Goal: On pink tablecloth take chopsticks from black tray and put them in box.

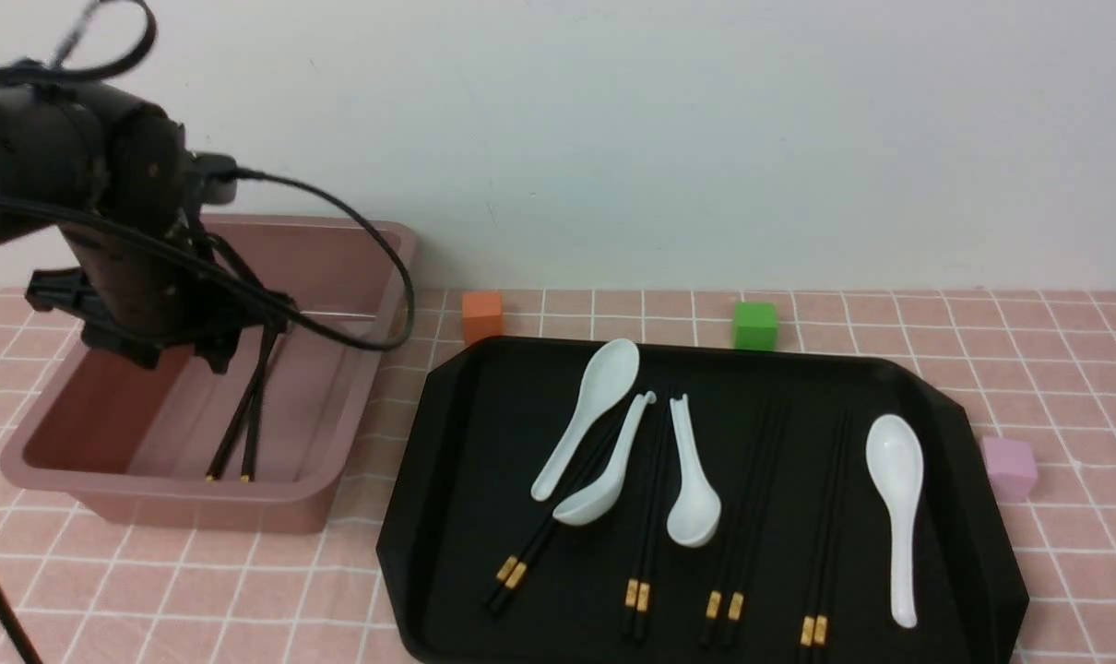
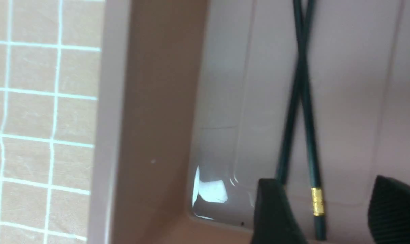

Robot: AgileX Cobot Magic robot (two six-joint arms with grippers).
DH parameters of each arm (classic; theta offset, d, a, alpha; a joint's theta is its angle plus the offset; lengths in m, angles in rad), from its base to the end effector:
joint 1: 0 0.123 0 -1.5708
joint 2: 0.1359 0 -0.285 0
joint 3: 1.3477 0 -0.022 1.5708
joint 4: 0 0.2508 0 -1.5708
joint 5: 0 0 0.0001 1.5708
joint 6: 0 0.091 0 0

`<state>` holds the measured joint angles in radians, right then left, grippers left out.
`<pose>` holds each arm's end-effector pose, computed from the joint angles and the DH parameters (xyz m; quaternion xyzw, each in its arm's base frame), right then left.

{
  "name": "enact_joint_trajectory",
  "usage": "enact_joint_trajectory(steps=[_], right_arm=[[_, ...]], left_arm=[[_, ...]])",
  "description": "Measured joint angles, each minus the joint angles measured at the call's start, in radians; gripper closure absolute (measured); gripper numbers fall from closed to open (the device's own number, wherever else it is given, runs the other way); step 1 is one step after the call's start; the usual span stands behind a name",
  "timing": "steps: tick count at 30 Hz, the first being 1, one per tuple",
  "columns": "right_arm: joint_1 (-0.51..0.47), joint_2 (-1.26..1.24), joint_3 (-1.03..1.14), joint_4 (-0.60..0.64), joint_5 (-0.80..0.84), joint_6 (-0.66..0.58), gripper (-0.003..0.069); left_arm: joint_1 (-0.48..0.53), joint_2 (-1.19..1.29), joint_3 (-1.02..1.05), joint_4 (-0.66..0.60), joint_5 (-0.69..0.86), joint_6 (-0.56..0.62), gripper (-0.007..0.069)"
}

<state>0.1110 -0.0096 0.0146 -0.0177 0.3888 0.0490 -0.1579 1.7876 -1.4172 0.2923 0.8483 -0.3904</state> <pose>0.0519 0.0052 0.1739 -0.0296 0.8062 0.0397 0.5895 0.3831 -0.0411 0.2619 -0.0423 0.9672 0.0645 0.2421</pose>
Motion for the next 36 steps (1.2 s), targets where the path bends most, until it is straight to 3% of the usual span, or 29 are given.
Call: enact_joint_trajectory(steps=[4, 6, 10, 11, 12, 26, 36], right_arm=[[0.000, 0.000, 0.000, 0.000, 0.000, 0.000, 0.0419], [0.000, 0.000, 0.000, 0.000, 0.000, 0.000, 0.0419], [0.000, 0.000, 0.000, -0.001, 0.000, 0.000, 0.0419], [0.000, 0.000, 0.000, -0.001, 0.000, 0.000, 0.0419], [0.000, 0.000, 0.000, -0.001, 0.000, 0.000, 0.0419], [0.000, 0.000, 0.000, -0.001, 0.000, 0.000, 0.0419], [0.000, 0.000, 0.000, 0.000, 0.000, 0.000, 0.0419]], left_arm=[[-0.012, -0.116, 0.005, -0.048, 0.018, 0.001, 0.0260], [-0.031, -0.176, 0.024, -0.052, 0.019, 0.004, 0.0336], [-0.101, -0.382, 0.141, -0.064, -0.062, 0.007, 0.0575], [-0.105, -0.393, 0.141, -0.064, -0.068, 0.007, 0.0575], [-0.137, -0.482, 0.214, -0.077, -0.119, 0.007, 0.0637], [-0.170, -1.116, 0.883, -0.179, -0.494, -0.050, 0.0638], [-0.170, -1.346, 1.018, -0.211, -0.502, -0.052, 0.0638]])
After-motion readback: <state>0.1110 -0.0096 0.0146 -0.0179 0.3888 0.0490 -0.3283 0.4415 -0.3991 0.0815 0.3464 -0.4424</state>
